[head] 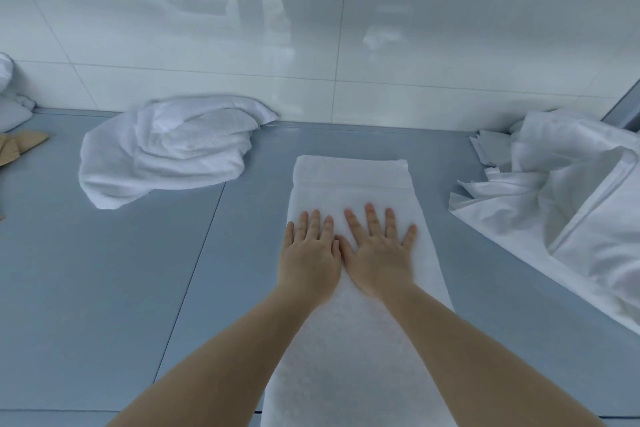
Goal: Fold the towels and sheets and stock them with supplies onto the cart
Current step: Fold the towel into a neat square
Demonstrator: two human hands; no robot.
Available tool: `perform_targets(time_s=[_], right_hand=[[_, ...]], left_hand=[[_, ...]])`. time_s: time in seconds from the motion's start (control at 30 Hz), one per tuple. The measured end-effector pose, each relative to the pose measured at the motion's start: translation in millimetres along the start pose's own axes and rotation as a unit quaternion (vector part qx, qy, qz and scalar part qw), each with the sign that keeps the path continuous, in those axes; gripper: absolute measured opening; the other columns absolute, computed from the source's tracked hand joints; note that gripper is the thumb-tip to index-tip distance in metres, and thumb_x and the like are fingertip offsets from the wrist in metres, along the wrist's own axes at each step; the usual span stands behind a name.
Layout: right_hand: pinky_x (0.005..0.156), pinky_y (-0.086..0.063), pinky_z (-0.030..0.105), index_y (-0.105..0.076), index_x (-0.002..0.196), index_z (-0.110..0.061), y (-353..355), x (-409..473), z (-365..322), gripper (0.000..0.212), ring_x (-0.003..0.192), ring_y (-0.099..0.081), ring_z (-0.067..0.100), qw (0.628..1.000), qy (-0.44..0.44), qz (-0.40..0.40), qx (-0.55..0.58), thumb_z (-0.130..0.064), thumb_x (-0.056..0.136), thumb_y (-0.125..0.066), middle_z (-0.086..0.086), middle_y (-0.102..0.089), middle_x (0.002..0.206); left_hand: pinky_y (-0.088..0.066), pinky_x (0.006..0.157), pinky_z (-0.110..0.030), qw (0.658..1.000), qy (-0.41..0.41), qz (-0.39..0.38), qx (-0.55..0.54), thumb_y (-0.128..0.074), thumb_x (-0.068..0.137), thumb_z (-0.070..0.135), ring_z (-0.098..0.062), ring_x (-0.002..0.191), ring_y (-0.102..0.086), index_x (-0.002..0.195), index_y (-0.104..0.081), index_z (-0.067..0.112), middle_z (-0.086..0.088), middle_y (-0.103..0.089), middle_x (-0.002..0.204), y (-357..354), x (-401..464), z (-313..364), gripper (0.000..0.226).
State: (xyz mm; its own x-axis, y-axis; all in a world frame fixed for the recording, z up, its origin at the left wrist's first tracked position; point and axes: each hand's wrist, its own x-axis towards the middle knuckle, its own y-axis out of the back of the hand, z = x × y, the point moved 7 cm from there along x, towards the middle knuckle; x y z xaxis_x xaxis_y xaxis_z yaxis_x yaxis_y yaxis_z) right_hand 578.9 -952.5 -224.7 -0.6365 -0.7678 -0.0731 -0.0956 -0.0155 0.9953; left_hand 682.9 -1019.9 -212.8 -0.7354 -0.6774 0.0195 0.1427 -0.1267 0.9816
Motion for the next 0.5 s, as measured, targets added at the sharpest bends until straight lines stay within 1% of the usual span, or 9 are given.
perform_targets(time_s=[0.13, 0.2, 0.3, 0.33, 0.4, 0.47, 0.5], right_hand=[[0.11, 0.012, 0.063, 0.013, 0.146, -0.049, 0, 27, 2, 0.063, 0.147, 0.015, 0.026, 1.0, 0.008, -0.001, -0.008, -0.069, 0.087, 0.003, -0.008, 0.015, 0.16], [0.111, 0.012, 0.062, 0.01, 0.146, -0.05, 4, 40, 2, 0.061, 0.147, 0.014, 0.025, 1.0, 0.021, -0.008, -0.006, -0.069, 0.088, 0.001, -0.01, 0.013, 0.16], [0.112, 0.012, 0.061, 0.006, 0.147, -0.051, 12, 57, 14, 0.058, 0.148, 0.013, 0.019, 0.999, 0.041, -0.02, 0.0, -0.066, 0.092, -0.004, -0.014, 0.012, 0.16], [0.112, 0.012, 0.061, 0.006, 0.147, -0.05, 15, 61, 25, 0.056, 0.148, 0.012, 0.017, 0.999, 0.035, -0.022, -0.003, -0.063, 0.094, -0.004, -0.015, 0.011, 0.16], [0.112, 0.011, 0.062, 0.006, 0.149, -0.045, 21, 62, 56, 0.055, 0.148, 0.012, 0.016, 0.999, -0.008, -0.029, -0.016, -0.058, 0.097, -0.004, -0.014, 0.011, 0.16], [0.113, 0.009, 0.062, 0.005, 0.151, -0.038, 26, 53, 83, 0.056, 0.148, 0.013, 0.019, 0.997, -0.061, -0.038, -0.026, -0.054, 0.098, -0.005, -0.009, 0.012, 0.161], [0.113, 0.008, 0.062, 0.005, 0.152, -0.036, 29, 45, 88, 0.057, 0.147, 0.014, 0.02, 0.996, -0.072, -0.038, -0.028, -0.054, 0.099, -0.005, -0.007, 0.013, 0.161]], left_hand=[[0.01, 0.119, -0.038, 1.0, 0.01, -0.008, -0.009, -0.01, 0.101, 0.044, -0.018, 0.148, 0.011, 0.154, 0.0, 0.022, -0.002, 0.006, 0.162, -2, 13, -6, 0.058], [0.01, 0.119, -0.039, 1.0, 0.021, -0.014, -0.009, -0.01, 0.1, 0.047, -0.019, 0.148, 0.012, 0.154, 0.001, 0.023, -0.002, 0.008, 0.162, -2, 23, -4, 0.06], [0.009, 0.119, -0.041, 0.999, 0.033, -0.024, -0.002, -0.012, 0.097, 0.053, -0.022, 0.148, 0.014, 0.154, 0.002, 0.023, -0.005, 0.01, 0.162, -3, 36, -1, 0.066], [0.009, 0.119, -0.042, 0.999, 0.034, -0.026, 0.001, -0.013, 0.097, 0.055, -0.023, 0.148, 0.014, 0.154, 0.003, 0.023, -0.005, 0.01, 0.161, -4, 40, -1, 0.067], [0.009, 0.119, -0.042, 0.999, 0.035, -0.027, 0.005, -0.014, 0.095, 0.058, -0.023, 0.148, 0.014, 0.154, 0.003, 0.023, -0.005, 0.01, 0.161, -5, 45, -1, 0.07], [0.009, 0.119, -0.042, 0.999, 0.035, -0.026, 0.009, -0.014, 0.095, 0.059, -0.024, 0.148, 0.014, 0.154, 0.003, 0.023, -0.005, 0.01, 0.161, -6, 49, -2, 0.071], [0.009, 0.119, -0.043, 0.999, 0.034, -0.028, 0.009, -0.014, 0.095, 0.059, -0.024, 0.148, 0.014, 0.154, 0.003, 0.023, -0.005, 0.01, 0.161, -6, 52, -2, 0.071]])
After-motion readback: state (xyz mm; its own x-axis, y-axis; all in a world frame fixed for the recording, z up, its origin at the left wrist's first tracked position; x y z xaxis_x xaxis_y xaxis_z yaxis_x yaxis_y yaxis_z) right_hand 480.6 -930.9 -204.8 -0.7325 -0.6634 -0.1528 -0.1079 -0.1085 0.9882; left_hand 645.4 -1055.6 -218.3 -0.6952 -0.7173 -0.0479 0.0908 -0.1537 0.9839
